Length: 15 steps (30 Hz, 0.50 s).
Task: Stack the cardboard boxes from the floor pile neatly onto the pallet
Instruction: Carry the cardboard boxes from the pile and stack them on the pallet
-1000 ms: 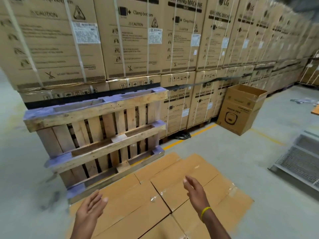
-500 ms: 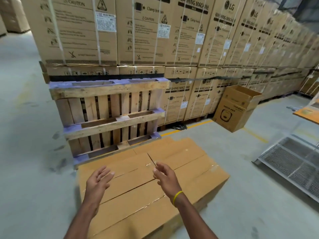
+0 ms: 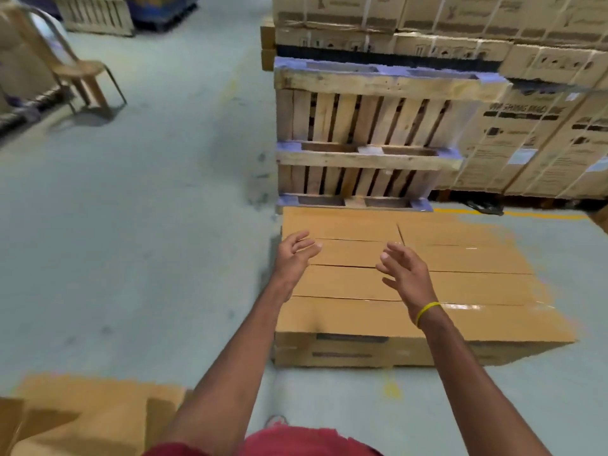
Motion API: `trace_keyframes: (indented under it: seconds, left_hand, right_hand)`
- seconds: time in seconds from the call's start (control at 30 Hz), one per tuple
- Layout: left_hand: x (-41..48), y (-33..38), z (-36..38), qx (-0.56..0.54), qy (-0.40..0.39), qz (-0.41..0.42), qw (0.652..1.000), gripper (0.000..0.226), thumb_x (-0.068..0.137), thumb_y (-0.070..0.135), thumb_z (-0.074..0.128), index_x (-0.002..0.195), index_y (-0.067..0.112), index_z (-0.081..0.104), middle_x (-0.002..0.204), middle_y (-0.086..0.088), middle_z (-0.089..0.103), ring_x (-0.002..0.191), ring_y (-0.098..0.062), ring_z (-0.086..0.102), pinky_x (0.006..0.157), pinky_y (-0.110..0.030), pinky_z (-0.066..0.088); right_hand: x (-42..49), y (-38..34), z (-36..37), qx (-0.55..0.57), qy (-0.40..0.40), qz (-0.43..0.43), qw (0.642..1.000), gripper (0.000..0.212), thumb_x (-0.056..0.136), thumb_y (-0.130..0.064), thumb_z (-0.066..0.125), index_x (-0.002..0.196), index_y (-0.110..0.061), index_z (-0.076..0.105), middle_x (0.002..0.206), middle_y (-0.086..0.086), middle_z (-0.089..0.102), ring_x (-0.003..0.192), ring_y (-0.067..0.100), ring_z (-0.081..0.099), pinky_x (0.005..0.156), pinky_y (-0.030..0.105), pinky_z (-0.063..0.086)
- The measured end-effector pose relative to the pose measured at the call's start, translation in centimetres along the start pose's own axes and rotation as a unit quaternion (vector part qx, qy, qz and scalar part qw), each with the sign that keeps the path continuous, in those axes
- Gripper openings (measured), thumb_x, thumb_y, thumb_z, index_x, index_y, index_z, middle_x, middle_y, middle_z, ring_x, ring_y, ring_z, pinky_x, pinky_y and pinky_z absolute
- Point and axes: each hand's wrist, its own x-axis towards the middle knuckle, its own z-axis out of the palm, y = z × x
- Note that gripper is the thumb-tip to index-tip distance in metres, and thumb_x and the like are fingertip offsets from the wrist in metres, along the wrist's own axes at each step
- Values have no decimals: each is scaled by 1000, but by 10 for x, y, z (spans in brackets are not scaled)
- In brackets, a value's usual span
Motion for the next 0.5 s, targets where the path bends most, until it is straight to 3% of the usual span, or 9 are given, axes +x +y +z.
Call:
trace_keyframes:
  seconds: [0.13, 0.37, 0.5]
  left_hand:
    - [-38, -27, -11, -11, 58, -31, 998, 51, 94, 17, 75, 142, 10, 58, 127, -5, 67, 108, -14, 64, 81, -26, 50]
    - [-121, -83, -6, -41, 119, -81, 989, 50, 93, 15, 76, 140, 13, 59, 126, -5, 70, 119, -17, 65, 104, -33, 48]
    - [-179, -114, -26, -55, 205, -99, 972, 48, 94, 15, 76, 139, 12, 59, 126, -6, 70, 115, -17, 66, 95, -27, 49]
  right_hand:
    - [-22, 25, -4, -4, -50, 20, 999, 38, 99, -17, 63, 136, -15, 58, 132, 8, 63, 111, 26, 67, 94, 42, 52]
    - [-65, 74, -26, -26, -110, 66, 991, 38, 99, -15, 62, 137, -11, 58, 131, 9, 63, 112, 28, 66, 95, 42, 54]
    - [-82, 91, -10, -47, -166, 88, 981, 35, 98, -13, 63, 133, -8, 60, 129, 11, 65, 112, 32, 66, 98, 45, 53]
